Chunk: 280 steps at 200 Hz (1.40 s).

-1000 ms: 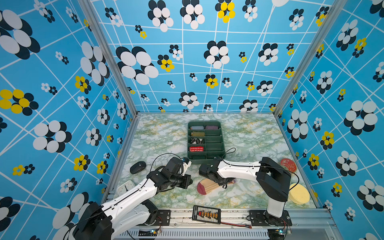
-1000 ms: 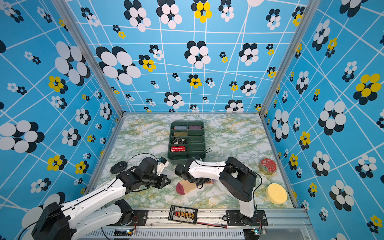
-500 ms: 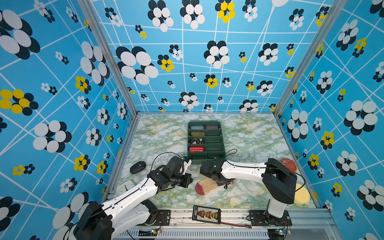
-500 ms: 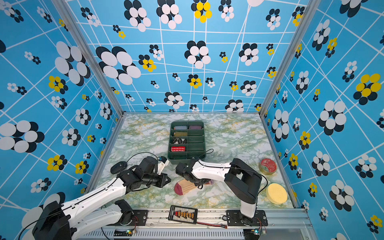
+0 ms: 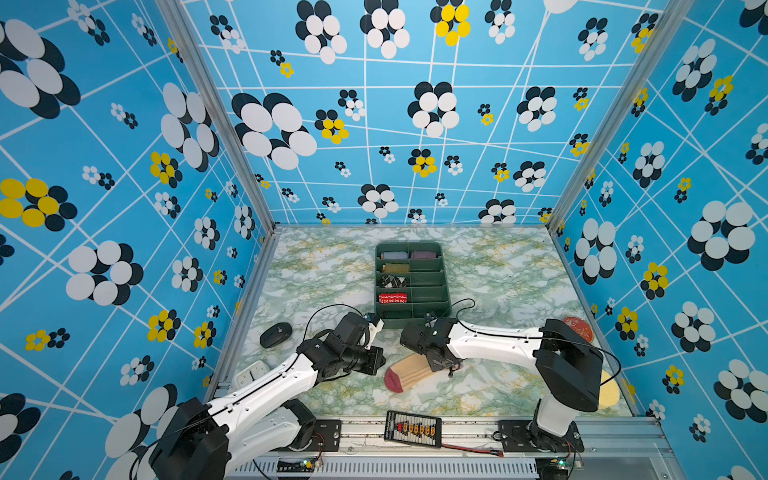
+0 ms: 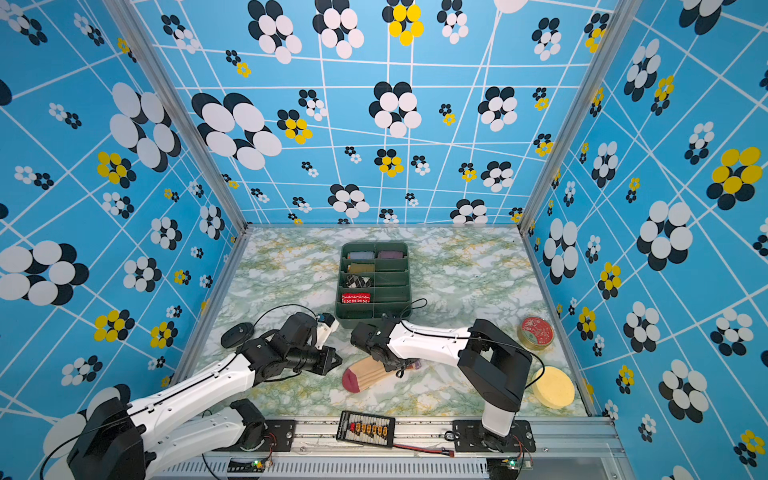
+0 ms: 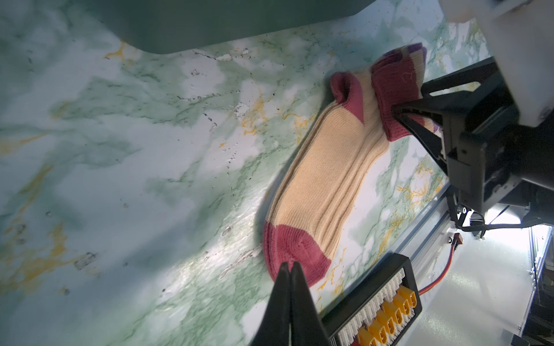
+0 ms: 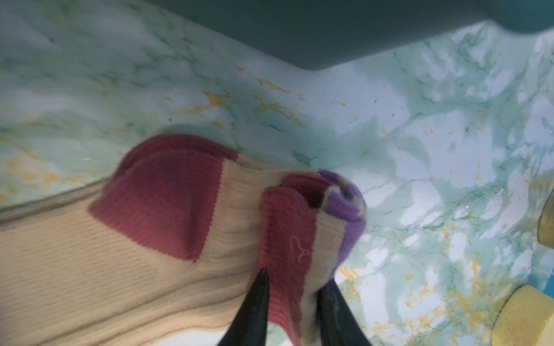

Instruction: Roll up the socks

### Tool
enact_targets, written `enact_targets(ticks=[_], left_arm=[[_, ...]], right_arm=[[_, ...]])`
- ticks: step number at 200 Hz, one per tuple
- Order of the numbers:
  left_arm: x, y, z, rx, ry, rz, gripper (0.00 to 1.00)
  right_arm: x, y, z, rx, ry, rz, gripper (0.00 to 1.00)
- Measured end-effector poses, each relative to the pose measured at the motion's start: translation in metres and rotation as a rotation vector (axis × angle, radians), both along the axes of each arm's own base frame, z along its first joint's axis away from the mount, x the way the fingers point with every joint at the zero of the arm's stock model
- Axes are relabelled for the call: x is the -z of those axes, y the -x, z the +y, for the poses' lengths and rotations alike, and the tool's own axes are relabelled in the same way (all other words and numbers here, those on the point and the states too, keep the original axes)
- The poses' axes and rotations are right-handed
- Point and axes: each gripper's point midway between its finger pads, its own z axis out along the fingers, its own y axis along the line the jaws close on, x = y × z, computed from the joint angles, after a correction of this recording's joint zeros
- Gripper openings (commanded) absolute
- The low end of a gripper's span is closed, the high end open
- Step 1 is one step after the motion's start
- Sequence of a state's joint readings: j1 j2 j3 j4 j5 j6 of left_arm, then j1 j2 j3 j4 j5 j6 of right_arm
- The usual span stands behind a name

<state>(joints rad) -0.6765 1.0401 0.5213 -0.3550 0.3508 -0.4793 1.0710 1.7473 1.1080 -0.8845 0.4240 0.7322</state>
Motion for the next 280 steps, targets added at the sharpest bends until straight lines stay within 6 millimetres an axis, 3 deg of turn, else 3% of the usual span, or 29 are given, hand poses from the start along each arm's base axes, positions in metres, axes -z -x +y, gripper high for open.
enact_targets(ticks=[113, 185, 238, 280], left_arm=[[0.001, -0.002, 0.0, -0.003, 0.0, 0.0, 0.06], [0.003, -0.001, 0.0, -0.007, 0.002, 0.002, 0.05], [0.006, 0.023, -0.022, 0.095, -0.027, -0.003, 0.05], [0.028, 0.02, -0.034, 0.087, -0.062, 0.027, 0.04]], right_arm=[[-0.007, 0.002, 0.005, -0.003, -0.06, -0.004, 0.32], [0.001, 0.006, -0.012, 0.014, -0.007, 0.008, 0.26], [0.002, 0.007, -0.033, 0.055, -0.018, 0.007, 0.18], [-0.001, 0.004, -0.035, 0.063, -0.042, -0.006, 0.17]])
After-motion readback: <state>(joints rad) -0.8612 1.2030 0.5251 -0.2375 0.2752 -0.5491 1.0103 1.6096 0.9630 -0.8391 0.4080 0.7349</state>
